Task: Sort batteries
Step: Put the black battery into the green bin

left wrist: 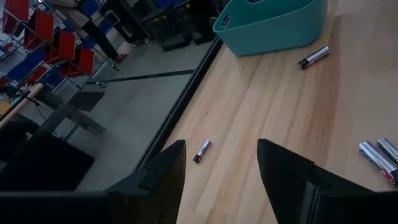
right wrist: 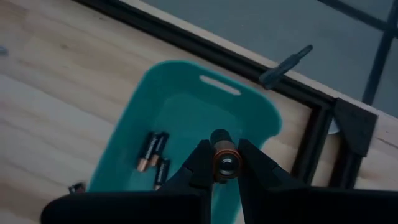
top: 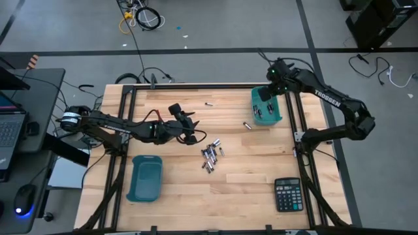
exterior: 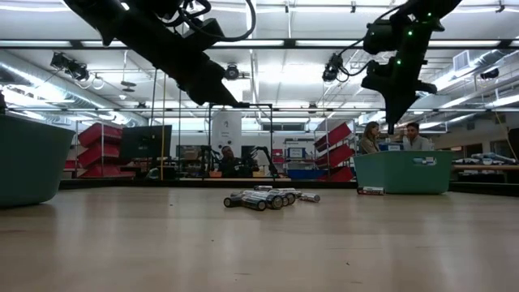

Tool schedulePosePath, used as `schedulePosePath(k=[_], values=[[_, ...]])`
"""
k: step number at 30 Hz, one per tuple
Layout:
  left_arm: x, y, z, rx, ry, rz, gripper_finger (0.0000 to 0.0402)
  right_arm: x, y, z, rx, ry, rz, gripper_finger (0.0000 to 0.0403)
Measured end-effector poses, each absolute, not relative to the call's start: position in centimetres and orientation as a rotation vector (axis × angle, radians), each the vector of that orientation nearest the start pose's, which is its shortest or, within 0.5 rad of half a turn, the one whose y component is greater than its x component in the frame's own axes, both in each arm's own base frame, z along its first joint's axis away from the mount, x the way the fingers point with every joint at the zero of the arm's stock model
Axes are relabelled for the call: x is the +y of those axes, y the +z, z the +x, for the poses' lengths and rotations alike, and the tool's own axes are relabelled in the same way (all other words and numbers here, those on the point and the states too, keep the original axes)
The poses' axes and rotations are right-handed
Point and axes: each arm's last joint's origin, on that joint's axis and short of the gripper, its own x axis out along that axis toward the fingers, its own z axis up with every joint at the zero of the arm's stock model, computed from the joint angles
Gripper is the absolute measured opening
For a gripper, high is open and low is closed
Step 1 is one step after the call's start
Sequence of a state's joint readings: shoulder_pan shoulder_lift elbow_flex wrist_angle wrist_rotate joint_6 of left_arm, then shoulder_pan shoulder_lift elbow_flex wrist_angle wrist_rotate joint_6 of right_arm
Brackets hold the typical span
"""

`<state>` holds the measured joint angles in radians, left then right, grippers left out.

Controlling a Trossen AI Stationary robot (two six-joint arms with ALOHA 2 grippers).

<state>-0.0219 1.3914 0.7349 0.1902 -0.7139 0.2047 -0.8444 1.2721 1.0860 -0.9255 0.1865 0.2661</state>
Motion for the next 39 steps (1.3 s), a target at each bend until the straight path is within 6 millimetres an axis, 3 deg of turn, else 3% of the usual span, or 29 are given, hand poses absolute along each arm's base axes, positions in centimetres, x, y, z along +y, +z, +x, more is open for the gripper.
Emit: schedulePosePath(k=[4,12,19,28,35,39], values=[[1.3,22.1,28.4,0.513,0.633,0.363,0.0198,-18.4,27.2,15.4,0.929,-1.033,0.625,0.004],[1.3,22.1,28.4,0.514,0.633,0.363,0.0198,-17.9,22.7,15.1,0.926,-1.021,0.711,0.004],[1.3,22.1,28.4,0.506,0.631,0.355,0.0198,-17.2,20.5,14.5,0.963,-1.044,0.766,0.0054],[1.3,22.1,28.4,0.505,0.628,0.351,0.0198,-16.8,19.8,14.3,0.994,-1.035,0.766,0.0077],[1.0,21.9,28.5,0.52,0.526,0.336,0.0198,-17.0,20.0,14.6,0.972,-1.027,0.747,0.0105],[0.8,21.3,28.3,0.577,0.419,0.339,0.0198,-16.9,21.8,15.2,0.904,-0.999,0.692,0.0109]])
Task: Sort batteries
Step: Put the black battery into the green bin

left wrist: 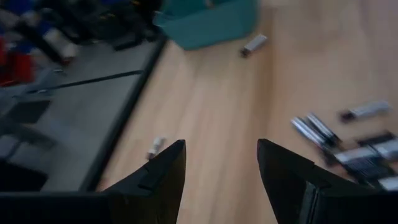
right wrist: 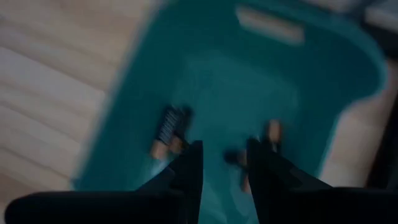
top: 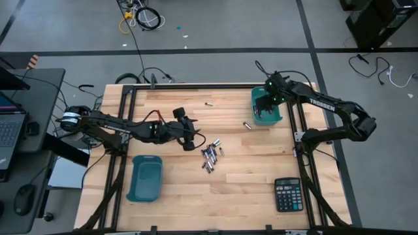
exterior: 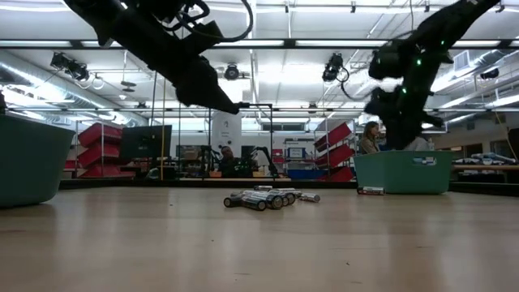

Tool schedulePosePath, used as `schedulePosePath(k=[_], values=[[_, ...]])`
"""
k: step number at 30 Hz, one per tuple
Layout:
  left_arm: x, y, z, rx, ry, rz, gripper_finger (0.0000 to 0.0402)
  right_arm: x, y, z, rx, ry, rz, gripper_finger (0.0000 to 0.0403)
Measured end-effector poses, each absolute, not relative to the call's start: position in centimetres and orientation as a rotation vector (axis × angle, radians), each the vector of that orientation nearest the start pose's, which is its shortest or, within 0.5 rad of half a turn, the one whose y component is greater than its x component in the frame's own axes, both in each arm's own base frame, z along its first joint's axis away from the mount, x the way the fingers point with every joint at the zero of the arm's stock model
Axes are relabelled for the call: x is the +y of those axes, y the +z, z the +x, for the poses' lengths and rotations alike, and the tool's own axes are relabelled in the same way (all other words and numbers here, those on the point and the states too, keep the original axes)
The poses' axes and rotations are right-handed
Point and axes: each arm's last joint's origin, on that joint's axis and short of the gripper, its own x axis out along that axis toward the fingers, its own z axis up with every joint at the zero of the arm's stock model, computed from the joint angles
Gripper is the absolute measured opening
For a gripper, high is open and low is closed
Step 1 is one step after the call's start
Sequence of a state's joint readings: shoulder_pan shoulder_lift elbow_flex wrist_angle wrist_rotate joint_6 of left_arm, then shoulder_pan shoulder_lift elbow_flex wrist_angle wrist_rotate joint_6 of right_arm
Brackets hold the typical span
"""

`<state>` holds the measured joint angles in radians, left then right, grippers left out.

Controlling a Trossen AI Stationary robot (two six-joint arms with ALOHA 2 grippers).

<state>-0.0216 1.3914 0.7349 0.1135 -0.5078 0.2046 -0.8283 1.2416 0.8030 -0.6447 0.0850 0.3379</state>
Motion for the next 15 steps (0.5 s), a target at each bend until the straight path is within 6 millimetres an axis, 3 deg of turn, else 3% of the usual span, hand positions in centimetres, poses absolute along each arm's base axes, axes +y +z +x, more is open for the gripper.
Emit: schedulePosePath(k=[4,7,11,15], values=[[0.5,20.8,28.2,0.626,0.309,0.327,0.0198,-16.0,24.7,16.7,0.717,-0.949,0.557,0.0102],[0.6,20.3,27.9,0.642,0.299,0.353,0.0198,-14.4,26.5,18.4,0.603,-0.786,0.413,0.0099],[0.5,19.3,27.4,0.679,0.251,0.401,0.0198,-11.9,27.1,20.8,0.543,-0.631,0.327,0.0099],[0.0,18.1,27.1,0.661,0.047,0.398,0.0198,-9.8,26.9,22.6,0.537,-0.53,0.309,0.0099]])
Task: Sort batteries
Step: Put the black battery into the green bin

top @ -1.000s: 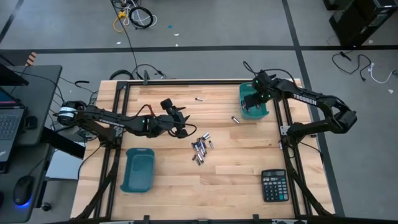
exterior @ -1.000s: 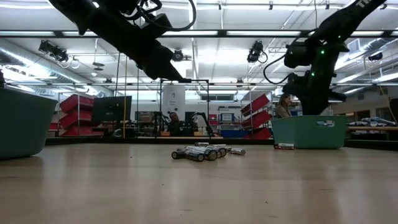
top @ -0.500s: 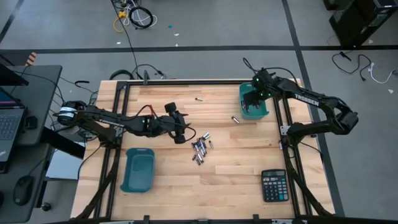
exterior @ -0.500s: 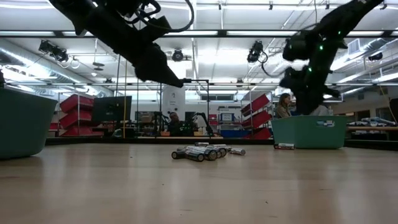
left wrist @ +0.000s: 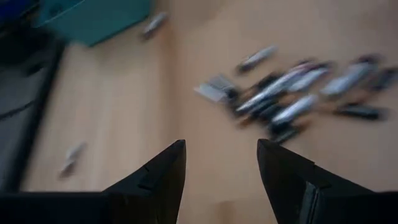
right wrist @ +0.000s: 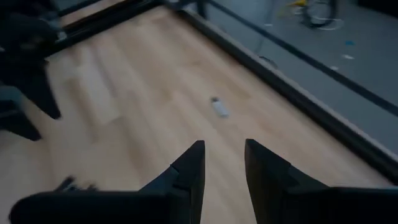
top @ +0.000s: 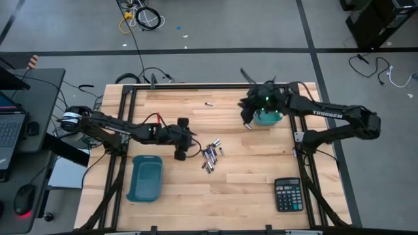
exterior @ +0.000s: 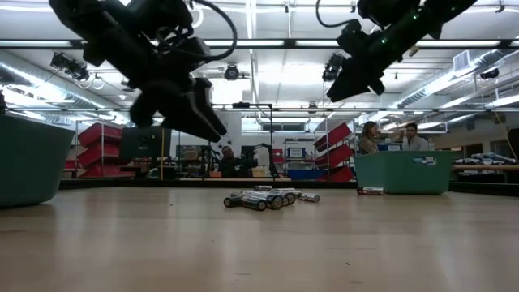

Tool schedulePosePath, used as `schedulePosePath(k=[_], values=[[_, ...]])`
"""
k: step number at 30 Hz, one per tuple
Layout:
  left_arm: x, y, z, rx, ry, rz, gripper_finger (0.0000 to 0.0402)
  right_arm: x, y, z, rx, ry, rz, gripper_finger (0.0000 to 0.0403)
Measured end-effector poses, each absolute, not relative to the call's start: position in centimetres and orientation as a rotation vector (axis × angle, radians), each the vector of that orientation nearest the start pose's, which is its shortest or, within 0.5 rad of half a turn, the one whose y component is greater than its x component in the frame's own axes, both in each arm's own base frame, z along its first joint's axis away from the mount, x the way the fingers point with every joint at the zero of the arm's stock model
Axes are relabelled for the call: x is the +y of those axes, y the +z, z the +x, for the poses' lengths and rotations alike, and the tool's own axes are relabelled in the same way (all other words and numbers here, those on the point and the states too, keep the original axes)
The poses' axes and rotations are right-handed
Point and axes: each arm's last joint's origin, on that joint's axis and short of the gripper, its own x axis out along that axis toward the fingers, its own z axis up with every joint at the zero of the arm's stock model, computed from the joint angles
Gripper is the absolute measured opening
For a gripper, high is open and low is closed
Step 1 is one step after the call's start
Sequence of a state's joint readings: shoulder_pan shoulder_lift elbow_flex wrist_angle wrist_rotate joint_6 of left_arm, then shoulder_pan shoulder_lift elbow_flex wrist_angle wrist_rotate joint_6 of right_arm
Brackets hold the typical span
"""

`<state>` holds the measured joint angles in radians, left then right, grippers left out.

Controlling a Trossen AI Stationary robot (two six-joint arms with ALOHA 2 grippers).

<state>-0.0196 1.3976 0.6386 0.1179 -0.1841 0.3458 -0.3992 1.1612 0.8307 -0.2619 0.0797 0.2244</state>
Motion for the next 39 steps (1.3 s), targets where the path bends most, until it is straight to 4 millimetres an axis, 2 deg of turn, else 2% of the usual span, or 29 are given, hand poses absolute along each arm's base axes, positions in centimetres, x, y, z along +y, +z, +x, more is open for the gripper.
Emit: schedulePosePath(k=[4,11,17,26,30,39], values=[[-0.2,17.5,27.6,0.569,-0.022,0.393,0.0198,-8.4,26.8,23.2,0.539,-0.517,0.309,0.0099],[-0.4,14.5,28.9,0.578,-0.143,0.431,0.0198,-7.4,26.9,23.6,0.53,-0.526,0.287,0.0098],[0.5,12.6,29.7,0.557,-0.214,0.352,0.0198,-7.0,26.9,23.7,0.525,-0.512,0.282,0.0098],[2.3,10.0,29.8,0.627,-0.26,0.278,0.0198,-6.9,26.9,23.8,0.525,-0.509,0.281,0.0098],[2.6,9.2,30.0,0.609,-0.289,0.231,0.0198,-6.9,26.9,23.8,0.525,-0.509,0.281,0.0098],[2.9,9.0,30.0,0.615,-0.29,0.204,0.0197,-6.9,26.9,23.8,0.525,-0.509,0.281,0.0098]])
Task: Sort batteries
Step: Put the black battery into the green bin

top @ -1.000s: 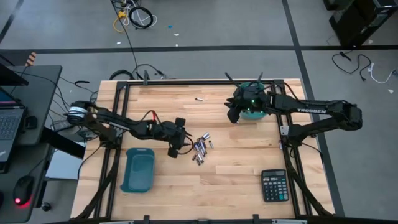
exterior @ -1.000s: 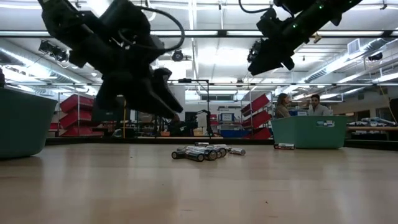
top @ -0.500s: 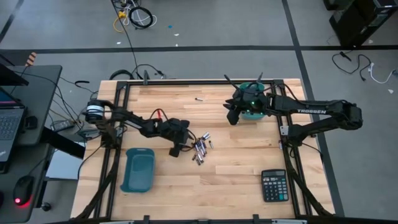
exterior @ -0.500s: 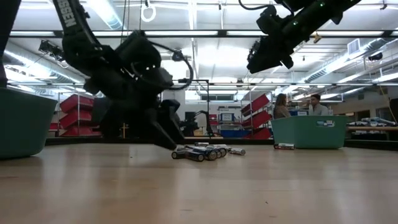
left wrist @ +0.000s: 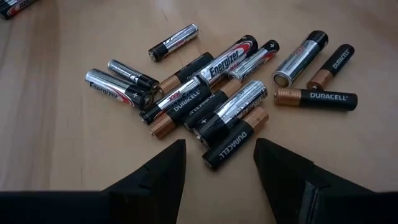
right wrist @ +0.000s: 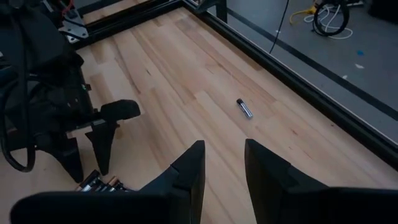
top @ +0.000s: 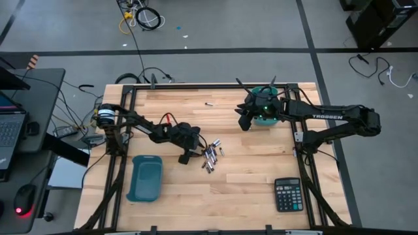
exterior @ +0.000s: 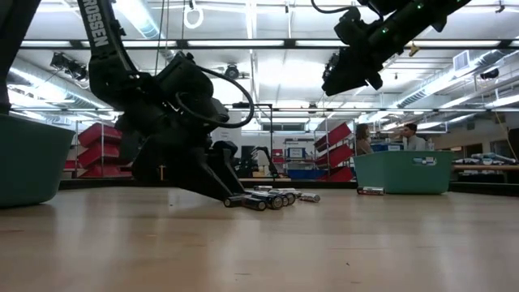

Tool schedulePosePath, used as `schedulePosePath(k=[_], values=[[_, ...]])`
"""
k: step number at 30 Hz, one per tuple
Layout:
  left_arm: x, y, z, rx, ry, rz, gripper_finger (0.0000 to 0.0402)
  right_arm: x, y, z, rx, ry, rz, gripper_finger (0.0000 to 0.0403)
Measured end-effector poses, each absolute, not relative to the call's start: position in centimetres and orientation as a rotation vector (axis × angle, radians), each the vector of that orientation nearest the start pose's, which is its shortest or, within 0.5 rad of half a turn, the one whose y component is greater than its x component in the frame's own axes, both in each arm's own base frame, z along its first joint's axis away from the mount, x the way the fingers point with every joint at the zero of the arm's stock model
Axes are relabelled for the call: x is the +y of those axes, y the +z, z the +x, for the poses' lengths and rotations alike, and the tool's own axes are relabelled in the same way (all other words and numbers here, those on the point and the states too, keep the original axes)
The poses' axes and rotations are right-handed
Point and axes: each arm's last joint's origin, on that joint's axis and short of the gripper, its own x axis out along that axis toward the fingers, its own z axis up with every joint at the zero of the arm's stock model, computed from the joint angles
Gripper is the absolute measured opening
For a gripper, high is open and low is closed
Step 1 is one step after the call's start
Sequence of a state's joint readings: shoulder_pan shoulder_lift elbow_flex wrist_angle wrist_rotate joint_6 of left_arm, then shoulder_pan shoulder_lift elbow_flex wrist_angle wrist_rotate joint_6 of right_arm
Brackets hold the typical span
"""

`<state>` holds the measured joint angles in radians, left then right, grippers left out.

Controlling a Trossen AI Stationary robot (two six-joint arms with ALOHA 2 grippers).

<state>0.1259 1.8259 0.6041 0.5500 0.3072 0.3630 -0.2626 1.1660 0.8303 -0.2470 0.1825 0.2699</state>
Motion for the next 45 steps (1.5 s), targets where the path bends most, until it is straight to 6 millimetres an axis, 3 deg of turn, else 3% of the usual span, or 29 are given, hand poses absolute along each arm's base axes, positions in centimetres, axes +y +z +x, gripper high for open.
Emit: schedulePosePath(k=[15,35,45], values=[[3.04,8.73,29.79,0.644,-0.304,0.183,0.0131,-6.93,26.92,23.76,0.525,-0.509,0.281,0.0098],[3.04,8.43,29.55,0.694,-0.275,0.125,0.0085,-6.6,26.92,23.86,0.522,-0.501,0.296,0.0098],[3.08,8.41,29.51,0.697,-0.27,0.128,0.0031,-6.33,26.92,23.93,0.524,-0.49,0.293,0.0098]])
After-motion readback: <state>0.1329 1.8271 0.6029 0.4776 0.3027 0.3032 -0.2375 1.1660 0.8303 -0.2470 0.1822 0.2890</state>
